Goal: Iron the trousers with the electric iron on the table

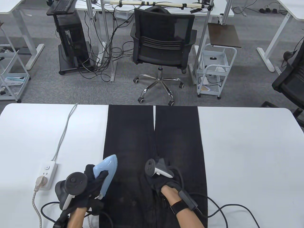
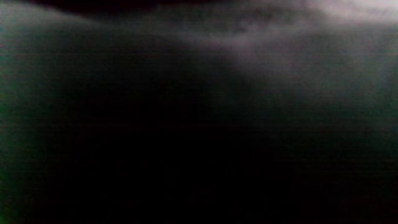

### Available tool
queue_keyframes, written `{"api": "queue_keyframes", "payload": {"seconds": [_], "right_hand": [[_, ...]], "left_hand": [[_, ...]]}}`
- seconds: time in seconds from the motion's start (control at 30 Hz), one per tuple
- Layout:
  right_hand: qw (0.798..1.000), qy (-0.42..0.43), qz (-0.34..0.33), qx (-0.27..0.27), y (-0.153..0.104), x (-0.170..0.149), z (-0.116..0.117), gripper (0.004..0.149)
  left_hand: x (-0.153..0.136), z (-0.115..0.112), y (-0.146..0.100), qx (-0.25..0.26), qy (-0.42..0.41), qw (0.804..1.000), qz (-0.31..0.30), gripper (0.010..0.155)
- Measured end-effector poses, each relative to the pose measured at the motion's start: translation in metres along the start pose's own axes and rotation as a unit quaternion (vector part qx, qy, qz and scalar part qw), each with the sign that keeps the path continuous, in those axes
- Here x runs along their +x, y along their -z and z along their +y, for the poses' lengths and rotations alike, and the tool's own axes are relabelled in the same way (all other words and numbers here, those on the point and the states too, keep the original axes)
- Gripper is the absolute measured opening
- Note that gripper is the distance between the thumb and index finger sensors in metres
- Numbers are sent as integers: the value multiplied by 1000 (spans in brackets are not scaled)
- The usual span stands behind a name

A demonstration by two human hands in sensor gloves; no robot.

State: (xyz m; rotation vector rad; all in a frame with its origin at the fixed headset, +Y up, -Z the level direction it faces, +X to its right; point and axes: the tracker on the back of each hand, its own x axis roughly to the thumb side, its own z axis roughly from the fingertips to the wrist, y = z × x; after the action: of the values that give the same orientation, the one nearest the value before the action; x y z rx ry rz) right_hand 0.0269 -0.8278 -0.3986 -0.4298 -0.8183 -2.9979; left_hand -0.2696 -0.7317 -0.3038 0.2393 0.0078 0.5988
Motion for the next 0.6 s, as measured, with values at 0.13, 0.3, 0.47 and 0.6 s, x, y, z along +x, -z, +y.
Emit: {"api": "queue_keyframes", "payload": {"seconds": [0.13, 0.3, 0.47, 0.6], "right_hand": [[1000, -18, -11, 11, -24, 6, 13, 69], [998, -46, -26, 25, -52, 11, 28, 71], [995, -79, -48, 41, -81, 16, 40, 73], [994, -63, -64, 57, -94, 16, 31, 76]], "left_hand": [[3, 0, -2, -18, 4, 1000, -4, 55], [11, -5, -3, -53, 20, 998, -23, 55], [20, -11, -5, -83, 33, 995, -42, 55], [31, -21, -7, -113, 59, 990, -65, 55]]}}
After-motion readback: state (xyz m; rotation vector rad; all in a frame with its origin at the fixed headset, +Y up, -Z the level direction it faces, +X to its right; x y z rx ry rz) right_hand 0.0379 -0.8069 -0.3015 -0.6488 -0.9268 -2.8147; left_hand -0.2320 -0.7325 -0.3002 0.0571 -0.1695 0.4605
